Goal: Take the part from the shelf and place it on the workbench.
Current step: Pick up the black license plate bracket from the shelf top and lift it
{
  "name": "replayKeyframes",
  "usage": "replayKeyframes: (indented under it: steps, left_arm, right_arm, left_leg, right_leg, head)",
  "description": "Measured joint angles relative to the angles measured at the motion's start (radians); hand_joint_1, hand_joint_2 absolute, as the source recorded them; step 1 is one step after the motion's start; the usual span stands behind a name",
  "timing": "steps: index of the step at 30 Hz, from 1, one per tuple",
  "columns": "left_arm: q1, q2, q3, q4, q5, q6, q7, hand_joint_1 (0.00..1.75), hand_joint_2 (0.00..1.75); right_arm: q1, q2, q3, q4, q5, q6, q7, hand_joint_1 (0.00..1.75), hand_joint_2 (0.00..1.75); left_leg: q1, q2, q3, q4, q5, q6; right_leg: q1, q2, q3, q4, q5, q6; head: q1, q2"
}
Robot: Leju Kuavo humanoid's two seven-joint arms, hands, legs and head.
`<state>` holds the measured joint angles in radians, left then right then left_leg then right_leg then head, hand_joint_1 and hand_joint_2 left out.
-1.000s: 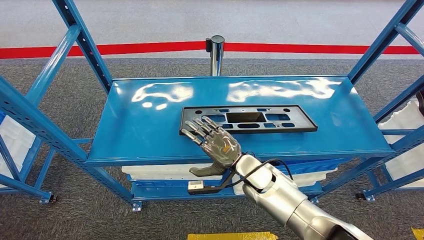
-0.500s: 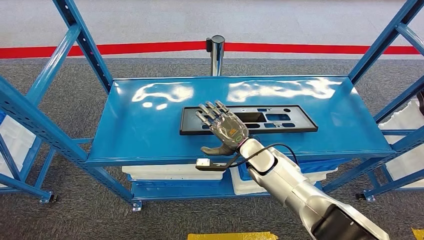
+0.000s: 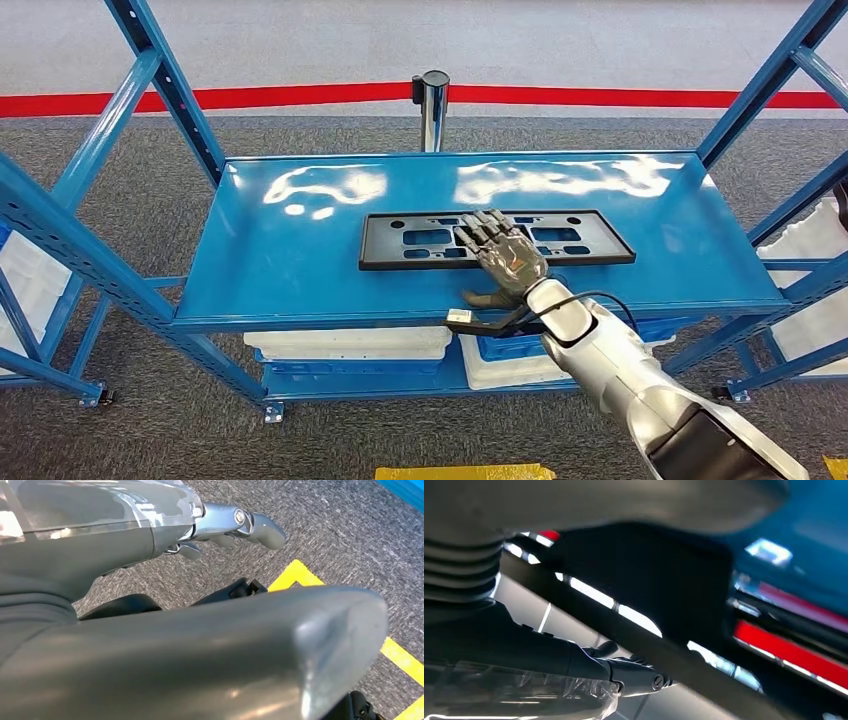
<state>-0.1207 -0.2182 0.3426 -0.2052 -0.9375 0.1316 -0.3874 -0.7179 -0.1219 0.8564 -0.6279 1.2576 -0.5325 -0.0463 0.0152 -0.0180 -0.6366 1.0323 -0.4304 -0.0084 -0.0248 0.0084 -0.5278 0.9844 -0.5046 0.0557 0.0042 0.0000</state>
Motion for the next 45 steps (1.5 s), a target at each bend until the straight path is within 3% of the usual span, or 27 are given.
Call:
replayKeyframes:
  steps: [10, 19, 26, 34, 45]
  left_arm:
    - [0.000, 0.000, 0.000, 0.000, 0.000, 0.004, -0.005, 0.00, 0.00]
    - [0.000, 0.000, 0.000, 0.000, -0.005, 0.004, -0.009, 0.00, 0.00]
    - [-0.001, 0.000, 0.000, 0.000, -0.006, 0.004, -0.008, 0.00, 0.00]
    - [-0.002, 0.000, -0.001, 0.000, -0.006, 0.002, -0.005, 0.00, 0.00]
    - [-0.002, -0.002, -0.009, 0.000, -0.018, -0.005, 0.006, 0.00, 0.00]
  right_arm:
    - [0.003, -0.063, -0.089, 0.063, -0.019, -0.057, -0.006, 0.00, 1.75]
    - [0.012, -0.061, -0.135, 0.051, -0.019, -0.073, -0.047, 0.00, 1.75]
    - [0.046, -0.019, -0.130, -0.035, 0.017, -0.033, -0.076, 0.00, 1.75]
    - [0.077, 0.075, -0.079, -0.127, 0.035, 0.036, -0.088, 0.00, 1.75]
    - [0.052, 0.134, -0.055, -0.089, 0.006, 0.056, -0.051, 0.00, 1.75]
  left_leg:
    - [0.000, 0.001, 0.003, 0.000, 0.000, 0.000]
    - [0.000, 0.001, 0.005, 0.000, 0.000, 0.000]
    - [0.001, 0.001, 0.006, 0.000, 0.000, 0.000]
    - [0.001, 0.002, 0.006, 0.000, 0.000, 0.000]
    - [0.001, 0.002, 0.005, 0.000, 0.000, 0.000]
  right_leg:
    - [0.000, 0.000, 0.002, 0.000, 0.000, 0.000]
    - [0.000, 0.000, 0.005, 0.000, 0.000, 0.000]
    - [0.000, 0.001, 0.005, 0.000, 0.000, 0.000]
    - [0.001, 0.001, 0.005, 0.000, 0.000, 0.000]
    - [0.001, 0.001, 0.005, 0.000, 0.000, 0.000]
  head:
    - [-0.001, 0.000]
    - [-0.001, 0.000]
    - [-0.001, 0.000]
    - [-0.002, 0.000]
    - [-0.001, 0.000]
